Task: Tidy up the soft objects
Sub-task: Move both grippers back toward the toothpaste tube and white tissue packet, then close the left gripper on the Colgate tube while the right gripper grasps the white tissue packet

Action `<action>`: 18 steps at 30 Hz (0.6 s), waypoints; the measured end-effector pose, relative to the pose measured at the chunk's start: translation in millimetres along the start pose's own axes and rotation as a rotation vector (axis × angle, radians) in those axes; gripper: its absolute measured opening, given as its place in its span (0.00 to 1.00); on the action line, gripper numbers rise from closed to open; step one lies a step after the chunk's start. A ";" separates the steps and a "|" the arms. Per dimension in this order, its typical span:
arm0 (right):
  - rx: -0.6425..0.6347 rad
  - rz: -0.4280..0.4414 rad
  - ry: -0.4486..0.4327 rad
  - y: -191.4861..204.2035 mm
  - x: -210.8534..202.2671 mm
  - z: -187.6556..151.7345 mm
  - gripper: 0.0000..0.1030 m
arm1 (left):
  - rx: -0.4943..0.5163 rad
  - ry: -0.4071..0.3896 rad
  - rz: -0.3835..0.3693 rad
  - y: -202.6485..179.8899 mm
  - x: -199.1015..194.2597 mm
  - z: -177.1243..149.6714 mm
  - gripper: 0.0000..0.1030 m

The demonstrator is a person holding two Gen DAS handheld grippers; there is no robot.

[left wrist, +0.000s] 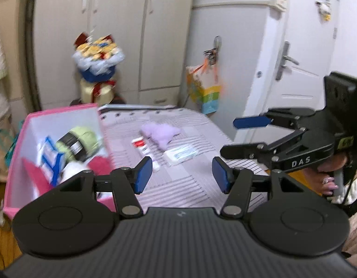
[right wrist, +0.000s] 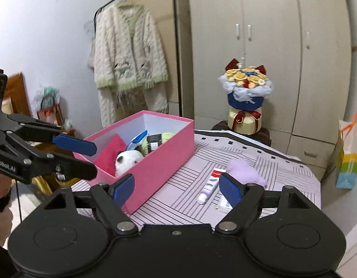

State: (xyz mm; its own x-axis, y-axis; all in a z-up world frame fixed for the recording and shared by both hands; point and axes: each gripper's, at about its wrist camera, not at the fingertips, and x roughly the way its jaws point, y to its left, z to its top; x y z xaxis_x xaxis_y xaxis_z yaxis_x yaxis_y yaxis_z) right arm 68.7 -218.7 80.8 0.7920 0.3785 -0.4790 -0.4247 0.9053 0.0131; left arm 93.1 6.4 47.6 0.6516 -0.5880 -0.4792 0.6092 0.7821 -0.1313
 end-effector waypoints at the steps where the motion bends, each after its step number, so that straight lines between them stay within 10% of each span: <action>1: 0.023 -0.006 -0.010 -8.0 0.6 -6.6 0.82 | 0.009 -0.003 0.000 -2.9 4.8 0.3 0.55; 18: 0.096 -0.146 0.074 -71.4 89.4 -67.6 0.83 | -0.023 0.051 0.123 -4.2 140.2 2.3 0.53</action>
State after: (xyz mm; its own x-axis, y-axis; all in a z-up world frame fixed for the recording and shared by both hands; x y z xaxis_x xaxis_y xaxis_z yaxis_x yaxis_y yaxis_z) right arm 140.2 -262.5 -22.3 0.8061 0.2300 -0.5453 -0.2612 0.9651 0.0210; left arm 183.0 -79.8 -17.0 0.6965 -0.4770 -0.5360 0.5155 0.8523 -0.0886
